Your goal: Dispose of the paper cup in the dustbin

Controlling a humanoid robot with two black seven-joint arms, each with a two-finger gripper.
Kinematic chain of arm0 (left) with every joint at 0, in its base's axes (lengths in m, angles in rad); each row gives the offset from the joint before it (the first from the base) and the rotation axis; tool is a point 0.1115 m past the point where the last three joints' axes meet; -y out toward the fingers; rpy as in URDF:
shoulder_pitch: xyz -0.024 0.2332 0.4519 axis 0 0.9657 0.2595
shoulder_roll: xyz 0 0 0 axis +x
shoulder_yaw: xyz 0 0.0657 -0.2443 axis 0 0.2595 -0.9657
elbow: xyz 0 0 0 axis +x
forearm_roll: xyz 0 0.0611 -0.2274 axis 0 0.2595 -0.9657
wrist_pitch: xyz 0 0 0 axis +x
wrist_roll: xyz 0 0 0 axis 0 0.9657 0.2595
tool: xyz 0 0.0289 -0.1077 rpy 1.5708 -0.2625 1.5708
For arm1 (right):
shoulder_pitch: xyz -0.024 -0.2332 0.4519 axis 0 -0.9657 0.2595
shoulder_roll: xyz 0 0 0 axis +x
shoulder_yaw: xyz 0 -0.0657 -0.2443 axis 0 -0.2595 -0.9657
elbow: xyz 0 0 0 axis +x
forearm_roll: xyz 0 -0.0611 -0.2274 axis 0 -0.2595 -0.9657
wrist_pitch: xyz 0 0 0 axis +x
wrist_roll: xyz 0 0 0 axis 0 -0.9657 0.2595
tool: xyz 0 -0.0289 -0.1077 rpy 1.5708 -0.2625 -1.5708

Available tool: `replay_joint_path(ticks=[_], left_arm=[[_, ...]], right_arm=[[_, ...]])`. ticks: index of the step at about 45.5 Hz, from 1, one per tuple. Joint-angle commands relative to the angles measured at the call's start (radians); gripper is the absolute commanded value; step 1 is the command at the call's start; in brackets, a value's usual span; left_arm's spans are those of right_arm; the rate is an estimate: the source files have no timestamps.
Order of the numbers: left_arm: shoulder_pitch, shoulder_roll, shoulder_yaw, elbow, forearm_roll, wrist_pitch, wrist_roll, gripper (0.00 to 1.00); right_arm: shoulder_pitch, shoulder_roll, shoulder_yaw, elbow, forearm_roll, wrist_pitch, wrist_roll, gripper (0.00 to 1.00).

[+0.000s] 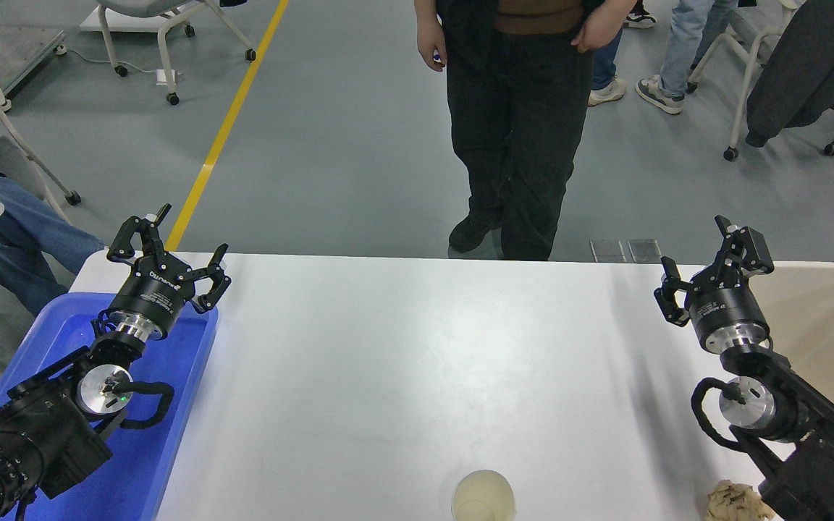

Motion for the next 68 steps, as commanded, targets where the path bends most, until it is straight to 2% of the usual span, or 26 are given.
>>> replay_joint_path(ticks=[1, 68], left_arm=[[0.000, 0.000, 0.000, 0.001, -0.001, 0.000, 0.000, 1.00], [0.000, 0.000, 0.000, 0.001, -0.001, 0.000, 0.000, 1.00]], right_arm=[[0.002, 0.003, 0.001, -0.001, 0.000, 0.001, 0.000, 0.99], [0.031, 0.024, -0.003, -0.006, 0.001, 0.007, 0.000, 0.99]])
